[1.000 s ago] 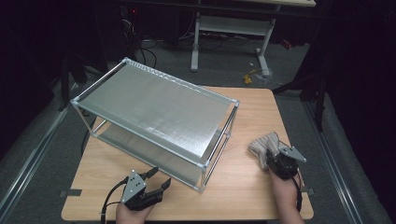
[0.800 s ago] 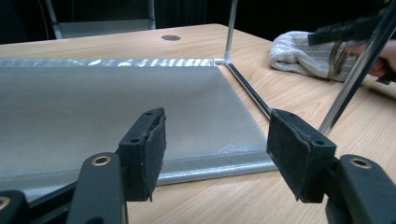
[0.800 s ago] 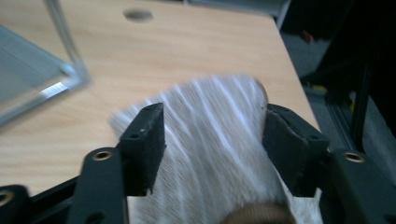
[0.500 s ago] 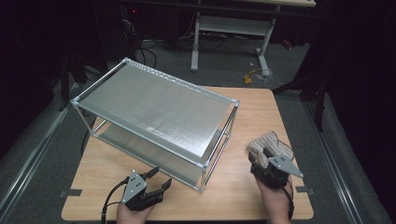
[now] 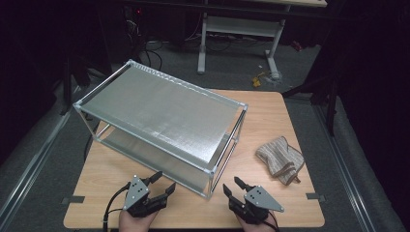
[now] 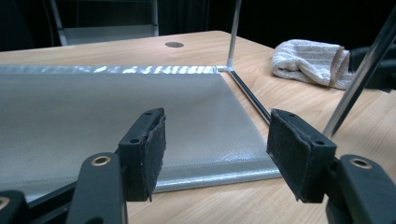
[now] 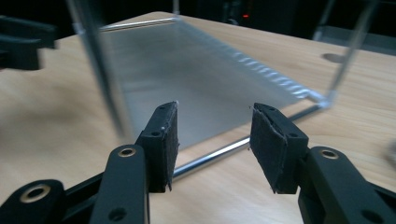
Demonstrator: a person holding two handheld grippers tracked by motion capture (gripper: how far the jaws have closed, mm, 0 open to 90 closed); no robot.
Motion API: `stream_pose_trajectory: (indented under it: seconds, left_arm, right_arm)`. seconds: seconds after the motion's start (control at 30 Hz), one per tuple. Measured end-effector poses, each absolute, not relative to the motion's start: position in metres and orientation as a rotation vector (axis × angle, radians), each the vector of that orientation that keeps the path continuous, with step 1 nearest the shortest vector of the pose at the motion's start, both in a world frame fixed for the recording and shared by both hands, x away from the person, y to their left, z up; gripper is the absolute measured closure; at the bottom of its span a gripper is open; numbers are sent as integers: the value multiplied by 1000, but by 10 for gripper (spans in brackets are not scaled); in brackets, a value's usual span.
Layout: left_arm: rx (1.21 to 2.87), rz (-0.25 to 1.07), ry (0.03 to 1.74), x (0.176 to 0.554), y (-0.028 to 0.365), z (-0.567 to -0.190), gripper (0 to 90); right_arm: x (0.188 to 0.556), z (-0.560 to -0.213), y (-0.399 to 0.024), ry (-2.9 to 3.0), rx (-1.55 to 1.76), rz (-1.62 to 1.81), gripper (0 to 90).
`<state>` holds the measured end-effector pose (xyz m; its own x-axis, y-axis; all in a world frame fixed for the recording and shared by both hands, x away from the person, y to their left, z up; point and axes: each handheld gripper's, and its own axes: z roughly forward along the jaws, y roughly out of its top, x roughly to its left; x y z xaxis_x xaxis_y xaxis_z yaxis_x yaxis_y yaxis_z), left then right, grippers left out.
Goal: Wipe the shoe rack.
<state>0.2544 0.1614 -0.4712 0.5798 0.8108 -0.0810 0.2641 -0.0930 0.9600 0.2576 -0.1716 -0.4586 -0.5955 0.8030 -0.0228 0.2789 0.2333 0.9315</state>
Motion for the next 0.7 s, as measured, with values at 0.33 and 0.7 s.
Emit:
stream_pose_trajectory:
  seconds: [0.33,0.7]
  left_arm:
    - [1635,604,937,250,168,-472,375]
    - [1634,609,959,246,173,-473,375]
  right_arm:
    - [252,-464,-151,2066,908,1404,544]
    - [256,-463,-138,2049,847,1451,720]
